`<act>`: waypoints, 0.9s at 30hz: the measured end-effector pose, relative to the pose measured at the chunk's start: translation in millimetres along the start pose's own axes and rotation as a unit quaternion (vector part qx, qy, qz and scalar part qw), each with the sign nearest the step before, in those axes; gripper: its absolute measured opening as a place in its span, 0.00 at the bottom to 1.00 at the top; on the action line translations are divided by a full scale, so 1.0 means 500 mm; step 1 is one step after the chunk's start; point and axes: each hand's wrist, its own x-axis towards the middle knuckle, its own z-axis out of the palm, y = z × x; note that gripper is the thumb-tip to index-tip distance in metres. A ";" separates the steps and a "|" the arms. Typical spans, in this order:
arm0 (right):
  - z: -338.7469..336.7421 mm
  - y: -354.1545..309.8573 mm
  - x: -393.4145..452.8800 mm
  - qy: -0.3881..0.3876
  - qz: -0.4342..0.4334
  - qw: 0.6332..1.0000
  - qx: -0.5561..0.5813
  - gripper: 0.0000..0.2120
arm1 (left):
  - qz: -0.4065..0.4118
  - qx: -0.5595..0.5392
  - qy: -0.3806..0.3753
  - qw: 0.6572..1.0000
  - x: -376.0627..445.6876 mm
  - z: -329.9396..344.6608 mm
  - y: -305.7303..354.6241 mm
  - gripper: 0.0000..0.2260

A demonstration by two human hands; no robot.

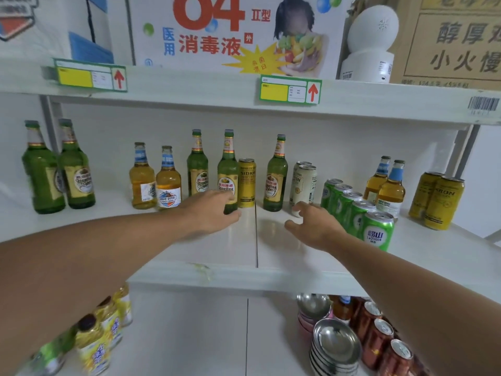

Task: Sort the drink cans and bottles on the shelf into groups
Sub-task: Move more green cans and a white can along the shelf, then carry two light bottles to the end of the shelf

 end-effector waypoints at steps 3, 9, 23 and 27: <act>-0.008 -0.011 -0.020 -0.003 -0.013 1.000 0.022 0.31 | -0.022 -0.009 -0.006 1.000 -0.044 -0.020 -0.018 0.26; -0.017 -0.018 -0.033 -0.018 -0.046 0.997 0.055 0.34 | -0.095 0.038 -0.009 0.995 -0.126 -0.064 -0.044 0.30; 0.031 -0.071 -0.049 -0.074 -0.126 0.981 0.129 0.29 | -0.247 0.086 -0.029 0.965 -0.305 -0.098 -0.076 0.35; 0.049 -0.131 -0.048 -0.086 -0.134 0.979 0.127 0.29 | -0.261 0.074 -0.021 0.962 -0.333 -0.105 -0.116 0.34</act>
